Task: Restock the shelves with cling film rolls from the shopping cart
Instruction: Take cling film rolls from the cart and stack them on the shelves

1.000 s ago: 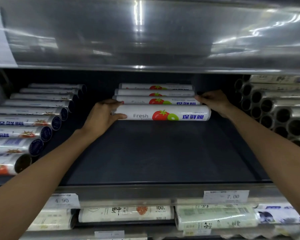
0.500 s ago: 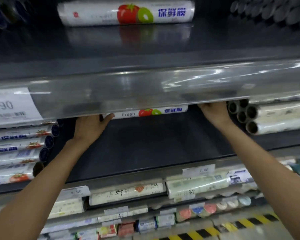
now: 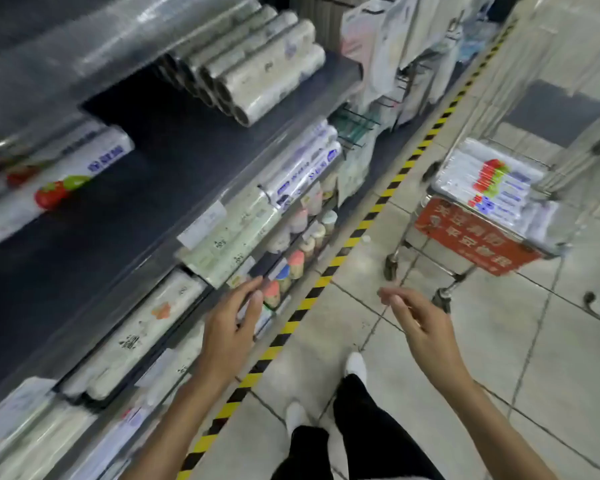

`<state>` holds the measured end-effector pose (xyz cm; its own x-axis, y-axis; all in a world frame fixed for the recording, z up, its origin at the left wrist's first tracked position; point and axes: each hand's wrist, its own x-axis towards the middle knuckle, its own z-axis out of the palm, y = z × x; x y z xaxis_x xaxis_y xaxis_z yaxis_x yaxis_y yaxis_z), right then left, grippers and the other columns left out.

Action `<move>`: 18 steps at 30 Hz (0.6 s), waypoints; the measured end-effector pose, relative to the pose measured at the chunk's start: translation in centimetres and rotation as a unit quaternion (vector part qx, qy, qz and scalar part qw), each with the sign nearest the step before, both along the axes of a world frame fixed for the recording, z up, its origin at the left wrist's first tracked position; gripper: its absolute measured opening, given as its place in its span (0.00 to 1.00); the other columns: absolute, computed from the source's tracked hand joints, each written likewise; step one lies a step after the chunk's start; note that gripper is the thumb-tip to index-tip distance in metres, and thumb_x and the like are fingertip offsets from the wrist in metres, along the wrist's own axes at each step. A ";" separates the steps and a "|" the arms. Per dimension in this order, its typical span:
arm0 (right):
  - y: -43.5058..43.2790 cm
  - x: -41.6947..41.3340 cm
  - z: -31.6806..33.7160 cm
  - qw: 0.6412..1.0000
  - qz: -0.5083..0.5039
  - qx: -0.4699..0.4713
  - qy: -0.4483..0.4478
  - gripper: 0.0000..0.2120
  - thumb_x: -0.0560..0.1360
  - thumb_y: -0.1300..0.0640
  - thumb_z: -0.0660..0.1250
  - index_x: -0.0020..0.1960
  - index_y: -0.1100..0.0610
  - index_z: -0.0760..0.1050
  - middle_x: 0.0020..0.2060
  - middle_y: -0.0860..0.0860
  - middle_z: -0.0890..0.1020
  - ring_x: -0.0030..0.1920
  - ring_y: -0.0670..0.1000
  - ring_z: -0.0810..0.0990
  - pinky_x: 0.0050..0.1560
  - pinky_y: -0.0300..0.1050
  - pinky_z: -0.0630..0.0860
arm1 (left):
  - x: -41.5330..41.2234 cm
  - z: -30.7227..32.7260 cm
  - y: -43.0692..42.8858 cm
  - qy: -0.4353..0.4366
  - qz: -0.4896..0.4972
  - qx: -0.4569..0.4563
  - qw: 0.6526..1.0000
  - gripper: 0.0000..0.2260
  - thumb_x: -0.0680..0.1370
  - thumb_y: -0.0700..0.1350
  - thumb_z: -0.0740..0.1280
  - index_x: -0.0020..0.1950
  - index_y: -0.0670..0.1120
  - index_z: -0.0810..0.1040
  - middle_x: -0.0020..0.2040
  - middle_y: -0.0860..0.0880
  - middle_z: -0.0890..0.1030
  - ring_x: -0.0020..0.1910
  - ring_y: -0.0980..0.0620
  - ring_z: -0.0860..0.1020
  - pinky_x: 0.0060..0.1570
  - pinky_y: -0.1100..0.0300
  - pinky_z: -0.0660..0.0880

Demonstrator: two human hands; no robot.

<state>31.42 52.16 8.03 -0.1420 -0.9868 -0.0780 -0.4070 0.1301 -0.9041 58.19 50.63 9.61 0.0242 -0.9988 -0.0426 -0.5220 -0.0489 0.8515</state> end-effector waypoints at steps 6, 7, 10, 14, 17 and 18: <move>5.4 -8.1 -1.9 0.992 -0.090 0.002 0.087 0.20 0.77 0.42 0.54 0.57 0.50 0.78 0.53 0.38 0.80 0.55 0.35 0.75 0.53 0.25 0.67 | -9.3 -2.7 -3.6 -0.040 -0.147 -0.006 0.988 0.24 0.77 0.62 0.53 0.63 0.50 0.76 0.58 0.56 0.79 0.57 0.58 0.76 0.55 0.62 0.74; 5.8 -9.6 -2.2 0.990 -0.109 0.003 0.088 0.20 0.77 0.41 0.54 0.57 0.49 0.77 0.53 0.38 0.80 0.56 0.35 0.75 0.54 0.26 0.67 | -10.9 -3.1 -4.4 -0.037 -0.168 -0.014 0.985 0.24 0.77 0.62 0.53 0.63 0.50 0.76 0.58 0.58 0.78 0.58 0.60 0.75 0.57 0.61 0.73; 5.9 -14.6 -2.8 0.982 -0.163 0.004 0.094 0.19 0.76 0.40 0.54 0.57 0.47 0.77 0.53 0.38 0.80 0.56 0.37 0.76 0.54 0.27 0.68 | -16.6 -3.8 -7.1 -0.038 -0.213 -0.026 0.976 0.17 0.80 0.56 0.57 0.62 0.49 0.76 0.57 0.62 0.76 0.57 0.63 0.75 0.58 0.62 0.72; 3.6 -22.1 -3.3 0.974 -0.200 -0.003 0.105 0.15 0.76 0.39 0.54 0.55 0.41 0.75 0.54 0.36 0.78 0.54 0.37 0.76 0.50 0.31 0.72 | -24.7 -4.4 -11.5 -0.077 -0.269 -0.053 0.959 0.23 0.78 0.59 0.54 0.63 0.47 0.77 0.59 0.54 0.78 0.59 0.58 0.75 0.58 0.63 0.70; 0.5 -27.8 -3.7 0.973 -0.200 -0.005 0.111 0.22 0.75 0.34 0.52 0.55 0.46 0.77 0.56 0.33 0.75 0.55 0.35 0.75 0.51 0.29 0.70 | -30.4 -4.9 -14.9 -0.100 -0.299 -0.065 0.947 0.24 0.78 0.59 0.53 0.62 0.45 0.78 0.60 0.52 0.78 0.60 0.60 0.72 0.60 0.67 0.66; -0.8 -29.6 -3.8 0.973 -0.196 -0.011 0.120 0.24 0.76 0.35 0.52 0.55 0.49 0.77 0.55 0.34 0.76 0.54 0.34 0.75 0.52 0.26 0.68 | -32.3 -4.9 -16.1 -0.104 -0.301 -0.076 0.945 0.24 0.79 0.59 0.53 0.61 0.45 0.78 0.59 0.51 0.78 0.60 0.59 0.72 0.60 0.66 0.65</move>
